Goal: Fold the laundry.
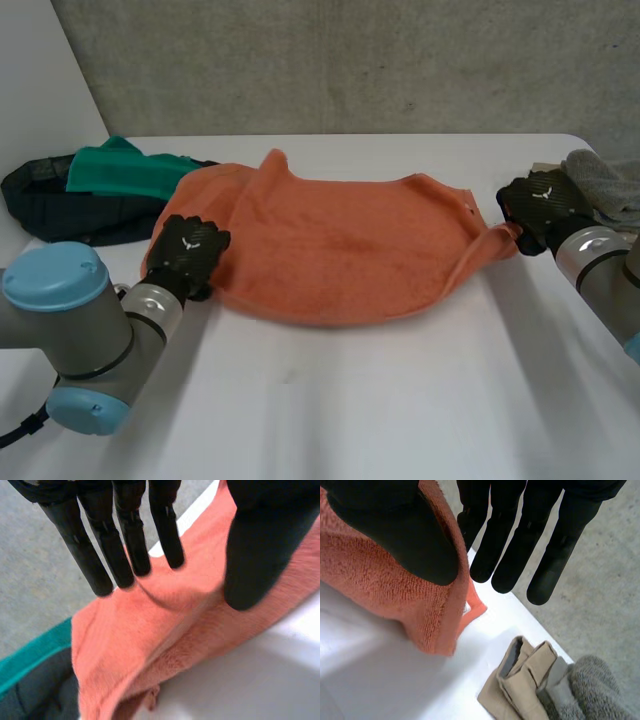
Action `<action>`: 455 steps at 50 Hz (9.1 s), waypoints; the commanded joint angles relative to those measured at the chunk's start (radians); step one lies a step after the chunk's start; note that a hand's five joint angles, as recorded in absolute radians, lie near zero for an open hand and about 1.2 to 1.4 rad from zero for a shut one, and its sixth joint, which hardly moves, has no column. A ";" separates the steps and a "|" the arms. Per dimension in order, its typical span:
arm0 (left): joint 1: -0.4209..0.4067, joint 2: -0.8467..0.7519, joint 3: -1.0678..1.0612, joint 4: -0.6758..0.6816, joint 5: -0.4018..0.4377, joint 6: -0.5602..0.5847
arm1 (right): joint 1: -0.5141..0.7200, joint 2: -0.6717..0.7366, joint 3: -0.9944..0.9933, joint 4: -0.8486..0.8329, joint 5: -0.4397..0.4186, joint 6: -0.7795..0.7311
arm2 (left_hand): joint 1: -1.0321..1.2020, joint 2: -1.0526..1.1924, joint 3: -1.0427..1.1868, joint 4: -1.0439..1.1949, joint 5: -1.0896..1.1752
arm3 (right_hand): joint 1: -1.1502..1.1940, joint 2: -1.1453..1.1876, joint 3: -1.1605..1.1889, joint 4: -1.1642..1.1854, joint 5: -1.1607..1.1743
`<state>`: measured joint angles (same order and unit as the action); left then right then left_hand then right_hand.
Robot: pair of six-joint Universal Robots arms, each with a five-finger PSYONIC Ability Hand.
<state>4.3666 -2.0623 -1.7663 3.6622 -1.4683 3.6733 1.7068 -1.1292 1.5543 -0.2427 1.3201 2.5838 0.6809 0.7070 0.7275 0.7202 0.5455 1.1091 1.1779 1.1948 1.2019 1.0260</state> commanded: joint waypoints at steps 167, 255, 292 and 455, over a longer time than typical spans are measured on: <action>-0.035 -0.002 0.303 -0.189 -0.141 0.195 | -0.088 0.120 -0.276 0.347 -0.050 -0.137 | -0.453 -0.479 -0.499 -0.492 -0.492 | -0.935 -1.003 -1.020 -1.027 -1.026; -0.076 0.292 0.048 -0.137 -0.086 -0.116 | 0.516 0.213 -0.104 -0.064 -0.231 -0.261 | -0.447 -0.473 -0.493 -0.486 -0.486 | -0.034 -0.103 -0.120 -0.127 -0.126; -0.460 -0.406 0.617 -0.137 -0.092 -0.098 | 0.094 -0.051 0.302 0.006 -0.105 -0.106 | -0.400 -0.426 -0.447 -0.439 -0.439 | -0.704 -0.773 -0.790 -0.797 -0.796; -0.317 0.064 0.534 -0.504 0.198 -0.377 | 0.353 0.121 0.262 -0.363 -0.084 -0.022 | -0.417 -0.444 -0.464 -0.457 -0.457 | -0.560 -0.629 -0.646 -0.653 -0.652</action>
<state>4.0488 -1.9985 -1.2304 3.1585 -1.2710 3.3032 2.0647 -1.0189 1.8427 -0.6066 1.2371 2.5555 0.2311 0.2471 0.2499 0.2422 0.0602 0.4027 0.3994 0.4033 0.3968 0.1604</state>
